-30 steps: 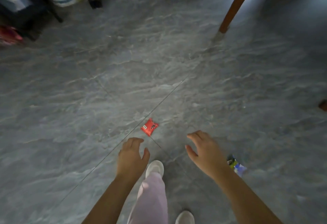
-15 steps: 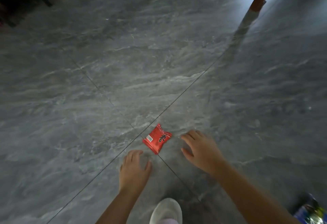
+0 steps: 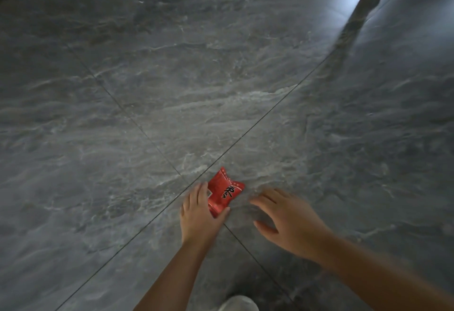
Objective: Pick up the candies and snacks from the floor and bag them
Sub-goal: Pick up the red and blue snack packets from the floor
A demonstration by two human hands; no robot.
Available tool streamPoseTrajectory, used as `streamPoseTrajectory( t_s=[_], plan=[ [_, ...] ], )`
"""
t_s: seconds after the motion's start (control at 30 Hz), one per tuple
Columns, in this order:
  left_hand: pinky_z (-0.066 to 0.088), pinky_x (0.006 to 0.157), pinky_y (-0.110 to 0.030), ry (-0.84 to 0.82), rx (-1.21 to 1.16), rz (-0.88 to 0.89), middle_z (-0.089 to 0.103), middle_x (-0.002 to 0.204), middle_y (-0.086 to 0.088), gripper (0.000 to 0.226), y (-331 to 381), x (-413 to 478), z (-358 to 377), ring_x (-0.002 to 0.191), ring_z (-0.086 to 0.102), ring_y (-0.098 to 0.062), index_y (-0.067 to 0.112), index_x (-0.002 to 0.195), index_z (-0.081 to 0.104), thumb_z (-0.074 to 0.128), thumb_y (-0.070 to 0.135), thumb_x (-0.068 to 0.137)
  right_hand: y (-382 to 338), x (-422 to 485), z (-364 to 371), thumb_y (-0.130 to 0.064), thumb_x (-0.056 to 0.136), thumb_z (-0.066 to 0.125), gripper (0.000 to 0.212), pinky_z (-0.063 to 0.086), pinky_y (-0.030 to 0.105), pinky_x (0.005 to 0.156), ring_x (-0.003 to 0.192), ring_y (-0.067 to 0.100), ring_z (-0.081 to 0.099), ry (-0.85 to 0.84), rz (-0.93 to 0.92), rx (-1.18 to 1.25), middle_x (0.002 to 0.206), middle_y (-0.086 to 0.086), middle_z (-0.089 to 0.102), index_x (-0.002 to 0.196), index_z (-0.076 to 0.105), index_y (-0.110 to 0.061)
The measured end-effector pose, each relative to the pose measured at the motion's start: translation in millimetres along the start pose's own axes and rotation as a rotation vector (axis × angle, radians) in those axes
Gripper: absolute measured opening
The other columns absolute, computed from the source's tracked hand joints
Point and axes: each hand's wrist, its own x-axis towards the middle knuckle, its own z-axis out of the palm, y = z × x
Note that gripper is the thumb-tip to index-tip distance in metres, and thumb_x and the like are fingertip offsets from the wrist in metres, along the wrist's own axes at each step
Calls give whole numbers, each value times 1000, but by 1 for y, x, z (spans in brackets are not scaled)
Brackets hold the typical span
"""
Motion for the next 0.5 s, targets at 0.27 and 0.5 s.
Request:
streamPoseTrajectory(
  t_s=[0.27,0.5],
  plan=[
    [30,99,-46,59,61,-6,49,127,-17,76,7,11,15,120,39,-35,6,130,43,76,30,66,17,-40,-5,-41,72,48,35,54,26,64,79,19,63,-3,52,105,91,0,65,99,59,-20],
    [37,89,-44,93,-103,25,60,106,-12,81,42,-13,27,99,51,-32,8,115,55,45,54,49,47,-78,-24,-42,73,45,38,55,29,69,87,20,62,63,133,132,97,0,63,102,58,-21]
  ],
)
